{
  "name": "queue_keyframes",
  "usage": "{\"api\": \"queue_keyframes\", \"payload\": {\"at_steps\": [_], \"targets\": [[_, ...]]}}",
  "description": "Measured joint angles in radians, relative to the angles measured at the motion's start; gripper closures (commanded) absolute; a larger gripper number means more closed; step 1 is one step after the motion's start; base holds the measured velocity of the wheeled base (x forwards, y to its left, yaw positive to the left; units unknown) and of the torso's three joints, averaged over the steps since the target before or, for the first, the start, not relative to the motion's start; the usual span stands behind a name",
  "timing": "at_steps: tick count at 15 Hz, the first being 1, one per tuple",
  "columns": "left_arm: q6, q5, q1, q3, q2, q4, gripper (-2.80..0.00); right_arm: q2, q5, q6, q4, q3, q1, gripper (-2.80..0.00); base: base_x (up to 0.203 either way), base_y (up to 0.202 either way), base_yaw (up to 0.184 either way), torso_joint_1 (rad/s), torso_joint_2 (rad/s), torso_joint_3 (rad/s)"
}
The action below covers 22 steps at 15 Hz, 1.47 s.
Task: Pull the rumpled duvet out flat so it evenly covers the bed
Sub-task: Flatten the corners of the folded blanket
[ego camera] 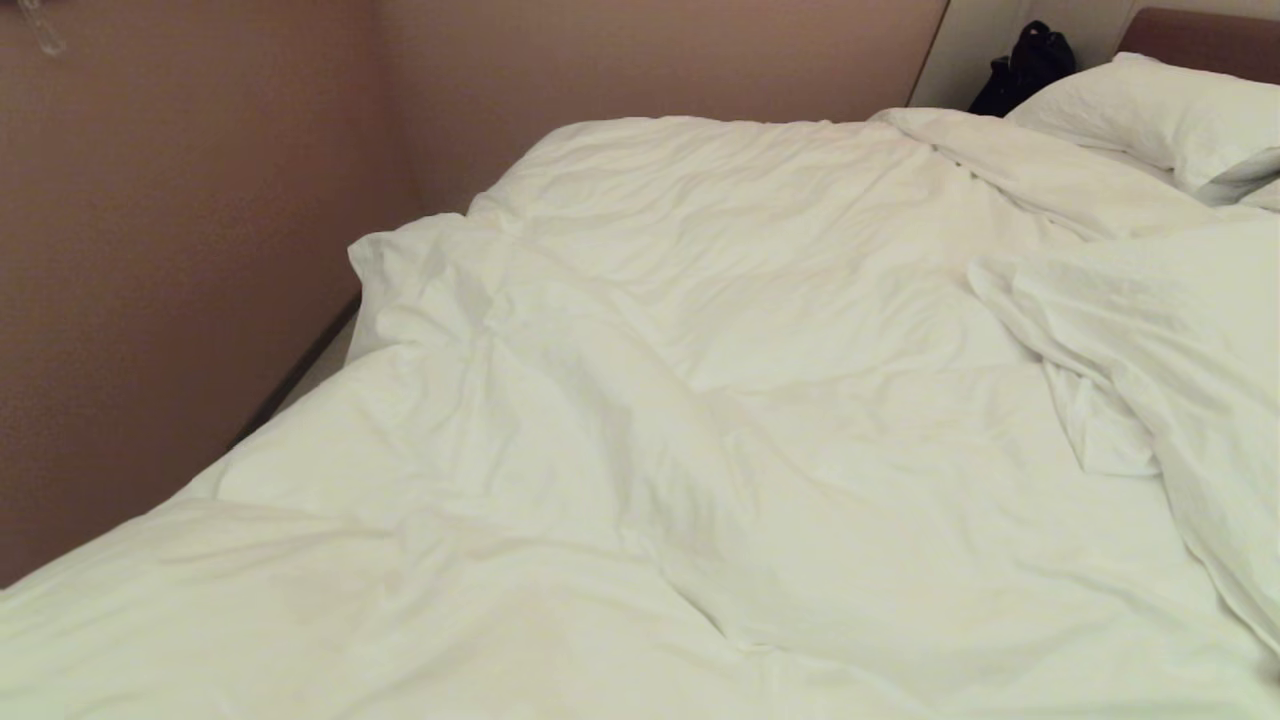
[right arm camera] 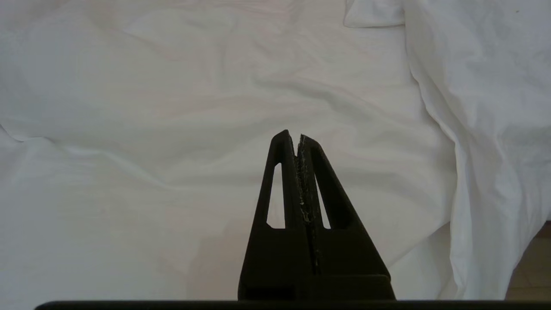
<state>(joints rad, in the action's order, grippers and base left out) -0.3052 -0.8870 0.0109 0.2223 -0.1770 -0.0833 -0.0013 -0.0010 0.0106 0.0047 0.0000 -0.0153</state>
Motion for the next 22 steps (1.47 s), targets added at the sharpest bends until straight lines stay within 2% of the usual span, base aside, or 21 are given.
{"api": "queue_keyframes", "payload": {"at_steps": [2,3,4,8,10,13,18,20,22], "targets": [[0.001,-0.003,0.000,-0.019,0.000,0.025,0.00,0.000,0.001,0.000,0.000,0.000,0.000,0.00,0.000,0.000,0.000,0.000,0.00,0.000],[-0.002,-0.006,0.000,-0.029,0.000,0.045,-2.60,0.000,0.000,0.000,0.000,0.000,0.000,0.00,0.000,0.000,0.000,0.000,0.00,0.000],[-0.004,-0.015,0.000,-0.037,0.000,0.058,-2.80,0.000,0.000,0.000,0.000,0.000,0.000,0.00,0.000,0.000,0.000,0.000,0.00,0.000],[-0.006,-0.029,0.000,-0.053,0.001,0.069,-2.80,0.000,0.000,0.000,0.000,0.000,0.000,0.00,0.000,0.000,0.000,0.000,0.00,0.000],[-0.011,-0.073,0.000,-0.068,0.008,0.056,-2.80,0.000,0.000,0.000,0.000,0.000,0.000,0.00,0.000,0.000,0.000,0.000,0.00,0.000],[-0.023,-0.063,-0.001,-0.065,0.029,0.071,-2.80,0.000,0.000,0.000,0.001,0.000,0.000,0.00,0.000,0.000,0.000,0.000,0.00,0.000],[-0.023,-0.022,-0.002,-0.023,0.053,0.222,-2.80,0.000,0.000,0.000,0.000,0.000,0.000,0.00,0.000,0.000,0.000,0.000,0.00,0.000],[-0.023,0.030,-0.002,-0.011,0.061,0.296,-2.80,0.000,0.000,0.000,0.000,0.000,0.000,0.00,0.000,0.000,0.000,0.000,0.00,0.000],[-0.028,0.111,-0.002,-0.010,0.075,0.340,-2.80,0.000,0.000,0.000,0.000,0.000,0.000,0.00,0.000,0.000,0.000,0.000,0.00,0.000]]}}
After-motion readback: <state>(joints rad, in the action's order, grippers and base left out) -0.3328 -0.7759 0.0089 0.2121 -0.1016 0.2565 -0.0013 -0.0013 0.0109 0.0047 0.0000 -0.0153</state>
